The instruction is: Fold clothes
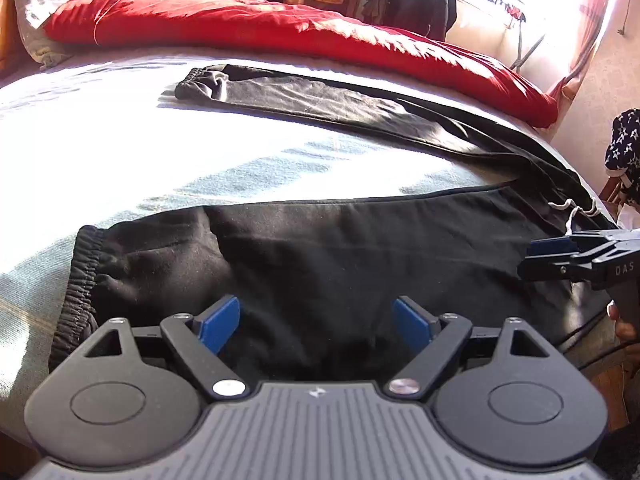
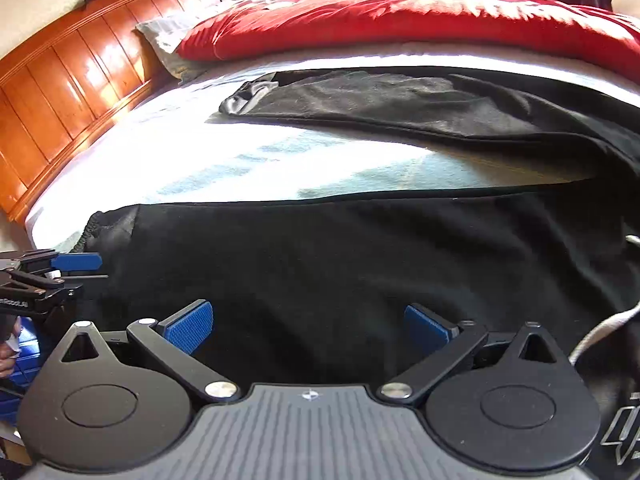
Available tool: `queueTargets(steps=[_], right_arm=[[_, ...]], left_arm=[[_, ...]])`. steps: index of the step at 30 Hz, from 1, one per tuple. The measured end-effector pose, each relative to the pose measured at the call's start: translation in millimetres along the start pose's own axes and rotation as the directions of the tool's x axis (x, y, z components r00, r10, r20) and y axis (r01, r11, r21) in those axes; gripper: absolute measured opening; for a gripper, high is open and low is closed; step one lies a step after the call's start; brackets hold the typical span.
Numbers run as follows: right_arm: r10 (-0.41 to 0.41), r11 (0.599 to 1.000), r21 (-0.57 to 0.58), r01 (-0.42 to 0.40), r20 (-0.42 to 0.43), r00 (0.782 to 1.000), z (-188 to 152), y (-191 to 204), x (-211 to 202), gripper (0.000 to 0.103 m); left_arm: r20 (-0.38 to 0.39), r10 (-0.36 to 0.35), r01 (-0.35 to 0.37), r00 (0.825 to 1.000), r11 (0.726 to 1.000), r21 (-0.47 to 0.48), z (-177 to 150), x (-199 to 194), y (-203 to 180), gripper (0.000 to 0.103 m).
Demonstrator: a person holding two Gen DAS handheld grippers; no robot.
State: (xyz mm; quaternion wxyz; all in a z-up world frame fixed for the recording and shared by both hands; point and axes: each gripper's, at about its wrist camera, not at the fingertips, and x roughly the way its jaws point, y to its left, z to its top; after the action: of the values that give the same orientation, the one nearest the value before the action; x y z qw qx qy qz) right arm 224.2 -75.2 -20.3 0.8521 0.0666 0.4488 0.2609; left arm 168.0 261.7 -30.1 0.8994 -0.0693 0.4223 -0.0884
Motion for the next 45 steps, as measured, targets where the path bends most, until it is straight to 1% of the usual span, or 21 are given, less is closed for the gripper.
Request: queueTargets(steps=[2, 3, 6, 7, 8, 9, 12, 16, 19, 22, 26, 28, 30, 32, 34, 36, 37, 40, 43, 44, 45], right_arm=[[0.064, 0.998, 0.026, -0.064, -0.032, 0.997, -3, 13, 14, 0.103], [0.092, 0.996, 0.025, -0.091, -0.035, 0.995, -2, 21, 17, 0.103], [0.161, 0.987, -0.004, -0.161, -0.040, 0.986, 4, 41, 19, 0.103], [0.162, 0.986, -0.017, -0.163, -0.036, 0.986, 7, 45, 18, 0.103], [0.142, 0.989, -0.031, -0.143, -0.025, 0.990, 10, 47, 13, 0.103], [0.114, 0.992, -0.045, -0.114, -0.009, 0.993, 13, 48, 8, 0.103], [0.023, 0.998, -0.055, -0.021, 0.042, 0.999, 19, 42, -12, 0.103], [-0.096, 0.995, -0.011, 0.098, 0.096, 0.991, 19, 14, -37, 0.103], [-0.149, 0.988, 0.066, 0.141, 0.128, 0.981, 14, -20, -60, 0.103], [-0.187, 0.977, 0.138, 0.166, 0.163, 0.969, 10, -58, -83, 0.103], [-0.222, 0.966, 0.175, 0.189, 0.200, 0.954, 13, -111, -113, 0.103], [-0.232, 0.967, 0.156, 0.202, 0.214, 0.949, 23, -141, -127, 0.103], [-0.230, 0.970, 0.134, 0.204, 0.223, 0.947, 41, -171, -138, 0.103], [-0.213, 0.975, 0.118, 0.190, 0.229, 0.950, 68, -201, -144, 0.103], [-0.193, 0.980, 0.102, 0.173, 0.235, 0.953, 96, -231, -150, 0.103], [-0.185, 0.981, 0.092, 0.168, 0.240, 0.953, 125, -257, -147, 0.103], [-0.179, 0.983, 0.091, 0.162, 0.230, 0.957, 139, -270, -141, 0.103], [-0.151, 0.982, 0.141, 0.128, 0.168, 0.974, 176, -312, -110, 0.103], [-0.089, 0.973, 0.223, 0.065, 0.102, 0.991, 196, -350, -68, 0.103], [-0.077, 0.968, 0.246, 0.054, 0.085, 0.993, 201, -360, -53, 0.103], [-0.087, 0.966, 0.249, 0.066, 0.073, 0.994, 203, -367, -40, 0.103]], left_arm=[[-0.043, 0.061, -0.064, 0.997, 0.996, -0.062, -7, 6, 16, 0.085], [-0.042, 0.075, -0.078, 0.996, 0.993, -0.090, -12, 3, 25, 0.085], [-0.010, 0.042, -0.043, 0.999, 0.986, -0.163, -14, -13, 43, 0.085], [0.004, 0.040, -0.039, 0.999, 0.983, -0.178, -12, -19, 46, 0.085], [0.019, 0.039, -0.034, 0.999, 0.981, -0.193, -10, -24, 49, 0.085], [0.039, 0.040, -0.032, 0.998, 0.983, -0.183, -6, -27, 47, 0.085], [0.048, 0.007, -0.001, 0.999, 0.990, -0.138, 4, -22, 30, 0.085], [0.044, -0.037, 0.041, 0.998, 0.996, -0.077, 18, -12, 6, 0.085], [0.017, -0.044, 0.045, 0.999, 0.998, -0.038, 28, -1, -11, 0.085], [0.003, -0.037, 0.037, 0.999, 0.999, -0.015, 41, 13, -31, 0.085], [0.019, -0.035, 0.035, 0.999, 0.999, 0.003, 53, 28, -69, 0.085], [0.035, -0.018, 0.018, 0.999, 1.000, -0.005, 55, 35, -90, 0.085], [0.050, 0.009, -0.007, 0.999, 0.999, -0.038, 56, 39, -108, 0.085], [0.052, 0.013, -0.008, 0.999, 0.995, -0.097, 55, 43, -121, 0.085], [0.049, 0.020, -0.013, 0.999, 0.991, -0.131, 55, 46, -131, 0.085], [0.047, 0.084, -0.076, 0.995, 0.986, -0.149, 56, 47, -142, 0.085], [0.047, 0.112, -0.103, 0.993, 0.982, -0.160, 57, 45, -146, 0.085], [0.049, 0.168, -0.155, 0.985, 0.969, -0.194, 60, 37, -154, 0.085], [0.040, 0.222, -0.208, 0.974, 0.954, -0.214, 63, 31, -158, 0.086], [0.026, 0.247, -0.235, 0.969, 0.946, -0.221, 64, 31, -158, 0.087], [0.013, 0.272, -0.262, 0.962, 0.938, -0.228, 66, 31, -159, 0.087]])
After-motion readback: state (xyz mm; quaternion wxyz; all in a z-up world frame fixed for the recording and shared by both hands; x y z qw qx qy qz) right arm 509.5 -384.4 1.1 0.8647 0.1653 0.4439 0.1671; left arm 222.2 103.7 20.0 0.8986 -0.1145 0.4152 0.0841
